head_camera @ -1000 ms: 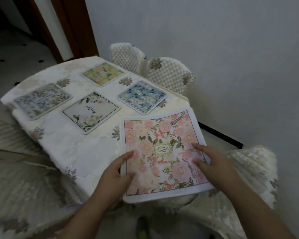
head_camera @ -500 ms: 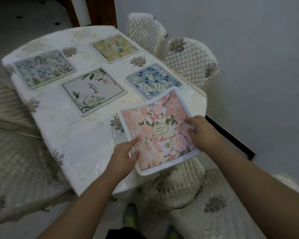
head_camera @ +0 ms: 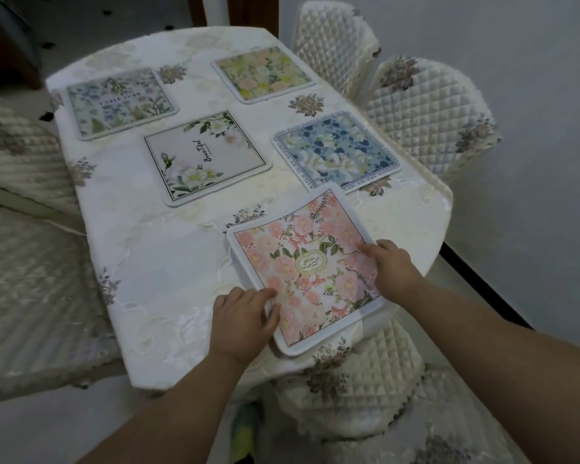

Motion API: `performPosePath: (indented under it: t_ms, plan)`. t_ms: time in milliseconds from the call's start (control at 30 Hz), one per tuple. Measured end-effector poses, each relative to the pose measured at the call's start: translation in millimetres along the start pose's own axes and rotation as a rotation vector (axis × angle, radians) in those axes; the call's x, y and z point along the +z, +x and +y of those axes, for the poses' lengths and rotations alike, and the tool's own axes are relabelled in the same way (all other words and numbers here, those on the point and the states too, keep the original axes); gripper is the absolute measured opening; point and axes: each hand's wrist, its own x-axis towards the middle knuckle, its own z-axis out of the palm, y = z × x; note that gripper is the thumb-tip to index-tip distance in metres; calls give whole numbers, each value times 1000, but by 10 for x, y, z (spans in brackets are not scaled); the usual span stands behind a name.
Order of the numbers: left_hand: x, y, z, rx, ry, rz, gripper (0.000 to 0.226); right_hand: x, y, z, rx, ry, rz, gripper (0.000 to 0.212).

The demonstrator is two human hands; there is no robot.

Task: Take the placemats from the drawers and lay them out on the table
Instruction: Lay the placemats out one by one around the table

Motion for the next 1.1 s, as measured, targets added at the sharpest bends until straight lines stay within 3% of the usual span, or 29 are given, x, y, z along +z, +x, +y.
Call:
performPosePath:
  t_ms: [133,233,300,367,500,600,700,867,1100]
  plan:
    - [107,136,-112,102,36,199,21,177,84,130,-1,-42,-21,82]
    - [228,196,-162,143,-45,66,39,210,67,149,-30,-81,-20,82]
    - [311,169,-177,193,8,-90,54,216,23,136,-25,-80,-11,78]
    - [373,152,-203,231,52,-147,60,210,-18,115,-39,-83,1,77]
    - [328,130,-239,223,-7,-78,57,188,-6,35,-34,-52,21,72]
    - [321,109,-241,237,-37,-31,53,202,19,-17,-59,-25,-15,82]
    - [338,136,-237,203,-19,-41,52,285,38,-27,16,48,-39,79]
    - [317,135,-243,108,-87,-20,50,409,60,-60,-53,116,-10,68]
    - [305,131,-259,94,-148,26,47,449,-49,-156,-100,90,112,71]
